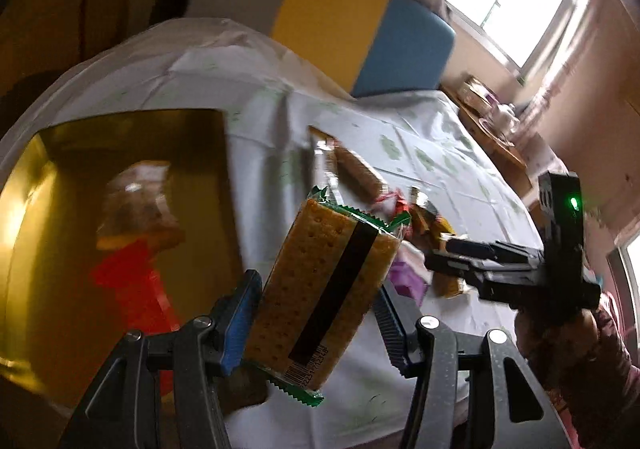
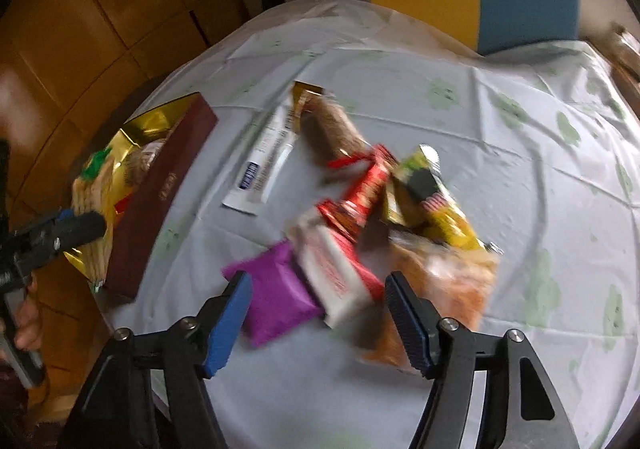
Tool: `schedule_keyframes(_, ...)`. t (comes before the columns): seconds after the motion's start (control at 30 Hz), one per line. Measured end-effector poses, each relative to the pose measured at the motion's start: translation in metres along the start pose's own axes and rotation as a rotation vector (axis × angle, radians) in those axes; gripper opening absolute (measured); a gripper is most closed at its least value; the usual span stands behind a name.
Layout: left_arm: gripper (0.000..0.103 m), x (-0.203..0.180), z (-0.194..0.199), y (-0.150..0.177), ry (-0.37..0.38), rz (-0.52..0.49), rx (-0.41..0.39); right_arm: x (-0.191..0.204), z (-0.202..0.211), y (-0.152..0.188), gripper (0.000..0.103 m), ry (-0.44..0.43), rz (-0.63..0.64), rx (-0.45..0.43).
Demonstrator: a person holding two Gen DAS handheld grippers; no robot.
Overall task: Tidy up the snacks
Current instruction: 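Carry the cracker sandwich into the gold tray and open the left gripper, then grasp the white-and-gold stick packet with the right gripper and lift it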
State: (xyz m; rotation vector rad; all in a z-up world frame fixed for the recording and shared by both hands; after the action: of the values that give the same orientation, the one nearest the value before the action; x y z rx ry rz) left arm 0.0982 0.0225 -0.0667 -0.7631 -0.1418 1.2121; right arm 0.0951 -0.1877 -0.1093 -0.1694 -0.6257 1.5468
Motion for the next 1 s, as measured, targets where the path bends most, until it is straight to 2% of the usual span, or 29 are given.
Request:
schedule_keyframes(0.17,0.057,0.038,0.026,0.009,-0.058,0.07,-0.04,0.032,-0.035,-0.031,0.069,-0.03,-0.018,0.015)
schedule_keyframes(0.3,0.057,0.08,0.04,0.012,-0.136,0.181,-0.062,0.045,-0.067,-0.058,0.069,-0.02,-0.064,0.036)
schedule_keyframes(0.47,0.057,0.137,0.043,0.017,-0.234,0.36,-0.06,0.047,-0.098,-0.086,0.069,0.037,-0.134,0.039)
schedule_keyframes(0.57,0.057,0.157,0.042,0.016,-0.275,0.415,-0.065,0.045,-0.112,-0.095,0.069,0.073,-0.139,0.05)
schedule_keyframes(0.63,0.057,0.165,0.038,0.015,-0.294,0.433,-0.059,0.043,-0.118,-0.098,0.067,0.084,-0.137,0.059)
schedule_keyframes(0.67,0.058,0.167,0.036,0.015,-0.313,0.439,-0.052,0.041,-0.122,-0.098,0.06,0.09,-0.136,0.068)
schedule_keyframes(0.7,0.058,0.17,0.033,0.016,-0.337,0.444,-0.041,0.04,-0.124,-0.098,0.058,0.099,-0.133,0.072)
schedule_keyframes(0.8,0.059,0.174,0.025,0.018,-0.365,0.446,-0.025,0.041,-0.126,-0.095,0.04,0.17,-0.054,0.06)
schedule_keyframes(1.0,0.065,0.163,0.022,0.032,-0.382,0.401,-0.013,0.037,-0.125,-0.094,0.039,0.132,-0.02,0.077)
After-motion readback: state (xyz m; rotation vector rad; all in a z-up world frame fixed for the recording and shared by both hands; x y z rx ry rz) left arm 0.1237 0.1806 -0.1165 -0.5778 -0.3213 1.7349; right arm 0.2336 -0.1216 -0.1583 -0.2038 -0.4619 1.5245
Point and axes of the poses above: each gripper's, at about its wrist camera, not at the fingertips, and z roughly against the way its jaws point, x to its left, y to its underside, the point moved 6 cm from there along -z, roughly the way its jaws point, and after that the axes turned 5 degrees about -z, right-handed, at the moved point
